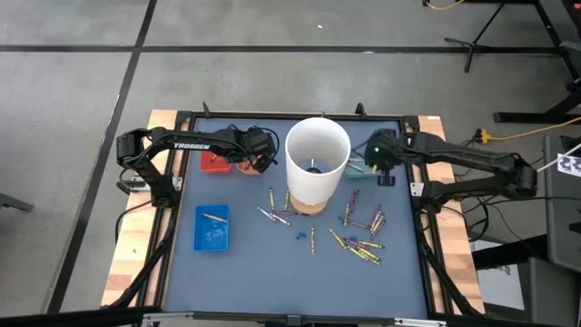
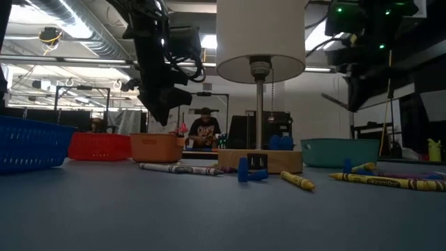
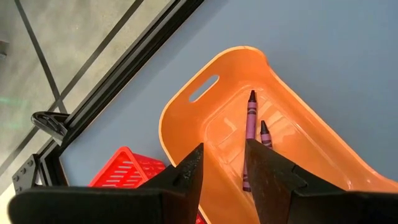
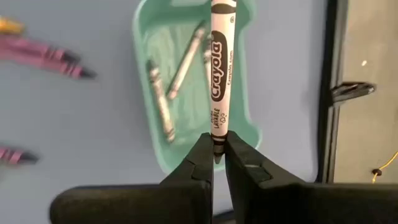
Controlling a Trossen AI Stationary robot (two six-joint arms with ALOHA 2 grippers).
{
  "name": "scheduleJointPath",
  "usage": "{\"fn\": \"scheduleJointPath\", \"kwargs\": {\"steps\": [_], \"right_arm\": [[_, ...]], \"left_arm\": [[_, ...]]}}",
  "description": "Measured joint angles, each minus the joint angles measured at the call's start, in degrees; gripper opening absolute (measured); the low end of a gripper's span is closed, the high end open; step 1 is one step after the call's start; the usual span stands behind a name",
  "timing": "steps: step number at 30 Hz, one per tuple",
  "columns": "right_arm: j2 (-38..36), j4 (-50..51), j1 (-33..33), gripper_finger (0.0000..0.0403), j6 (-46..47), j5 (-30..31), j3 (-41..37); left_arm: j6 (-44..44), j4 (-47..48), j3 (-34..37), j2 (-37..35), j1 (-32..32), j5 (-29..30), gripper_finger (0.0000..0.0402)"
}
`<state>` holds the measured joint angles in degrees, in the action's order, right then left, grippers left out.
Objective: Sort crayons
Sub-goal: Put the gray crayon into the green bin, then put the green crayon into the red bin
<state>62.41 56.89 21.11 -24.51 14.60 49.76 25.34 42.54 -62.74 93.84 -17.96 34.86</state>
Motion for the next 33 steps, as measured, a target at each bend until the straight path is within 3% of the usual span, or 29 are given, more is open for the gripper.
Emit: {"fn": "scheduleJointPath", "kwargs": {"steps": [11, 20, 26, 33], "right_arm": [[1.3, -4.1, 5.2, 0.0028, 0.0, -0.2, 0.0], [1.3, -4.1, 5.2, 0.0116, 0.0, -0.2, 0.0], [1.3, -4.1, 5.2, 0.0143, 0.0, -0.2, 0.0], [1.3, -4.1, 5.2, 0.0147, 0.0, -0.2, 0.0]], "left_arm": [[0.0, 0.0, 0.0, 0.0, 0.0, 0.0, 0.0102], [0.0, 0.0, 0.0, 0.0, 0.0, 0.0, 0.0102], [0.0, -0.2, 0.0, 0.0, 0.0, -0.1, 0.0102], [0.1, -0.2, 0.0, 0.0, 0.2, -8.9, 0.0102]]}}
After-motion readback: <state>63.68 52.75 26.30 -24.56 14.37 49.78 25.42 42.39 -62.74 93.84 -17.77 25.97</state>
